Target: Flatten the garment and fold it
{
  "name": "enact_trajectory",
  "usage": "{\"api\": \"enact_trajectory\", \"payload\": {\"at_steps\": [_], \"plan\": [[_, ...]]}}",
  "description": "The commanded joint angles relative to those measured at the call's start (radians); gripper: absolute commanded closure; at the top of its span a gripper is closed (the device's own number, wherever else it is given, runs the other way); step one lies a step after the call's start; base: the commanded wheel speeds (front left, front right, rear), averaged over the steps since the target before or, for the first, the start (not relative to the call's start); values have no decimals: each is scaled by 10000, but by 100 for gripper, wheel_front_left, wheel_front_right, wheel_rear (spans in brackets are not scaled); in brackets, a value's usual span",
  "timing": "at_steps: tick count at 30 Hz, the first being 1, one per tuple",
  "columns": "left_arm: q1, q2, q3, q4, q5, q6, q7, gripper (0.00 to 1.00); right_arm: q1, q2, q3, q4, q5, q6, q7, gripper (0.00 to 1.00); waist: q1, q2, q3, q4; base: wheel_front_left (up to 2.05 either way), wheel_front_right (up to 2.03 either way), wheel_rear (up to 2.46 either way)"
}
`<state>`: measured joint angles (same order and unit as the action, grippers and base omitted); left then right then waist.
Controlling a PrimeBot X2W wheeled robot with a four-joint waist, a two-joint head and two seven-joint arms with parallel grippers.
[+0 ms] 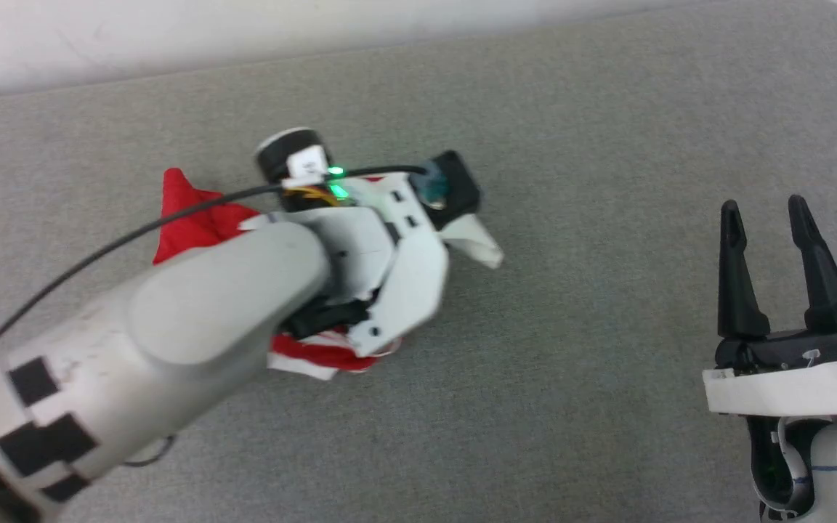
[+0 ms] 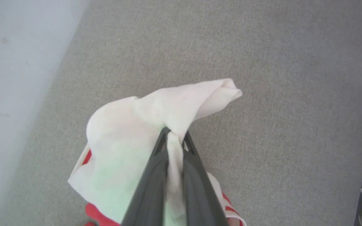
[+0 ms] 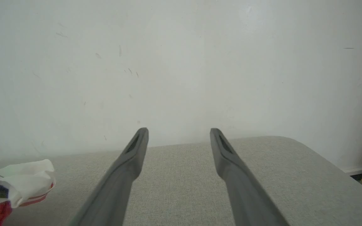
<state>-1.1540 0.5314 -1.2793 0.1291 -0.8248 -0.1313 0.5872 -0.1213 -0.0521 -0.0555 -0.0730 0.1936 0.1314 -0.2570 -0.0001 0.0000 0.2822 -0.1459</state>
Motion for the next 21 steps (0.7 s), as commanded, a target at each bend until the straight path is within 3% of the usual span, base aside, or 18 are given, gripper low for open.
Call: {"api": "enact_trajectory", "payload": {"at_steps": [1,10,14,17,18,19,21], "plan": [[-60,-209,-10,76,132,6,-104,100,-194,19,-1,-41,39,-7,-48,0,1,0,262,-302,0,0,0],[641,-2505,-10,2463,1137,6,-1411,100,-405,19,-131,-75,282,-7,-48,0,1,0,1057,-1290,0,0,0],[1457,-3122,-10,3101,1518,6,-1234,100,-437,19,-173,-70,329,-7,-48,0,1,0,1207,-1461,0,0,0],[1887,-3234,-10,3282,1692,6,-1081,100,-463,19,-214,-51,305,-7,-48,0,1,0,1188,-1444,0,0,0],[1935,-3248,-10,3317,1781,6,-1147,55,-472,19,-249,-46,279,-7,-48,0,1,0,1134,-1390,0,0,0],[1888,-3247,-10,3355,1937,6,-1455,0,-470,19,-280,-51,237,-7,-48,0,1,0,1064,-1313,0,0,0],[1794,-3289,-10,3511,2062,6,-2234,0,-417,19,-311,-46,124,-7,-48,0,1,0,842,-1148,0,0,0]]}}
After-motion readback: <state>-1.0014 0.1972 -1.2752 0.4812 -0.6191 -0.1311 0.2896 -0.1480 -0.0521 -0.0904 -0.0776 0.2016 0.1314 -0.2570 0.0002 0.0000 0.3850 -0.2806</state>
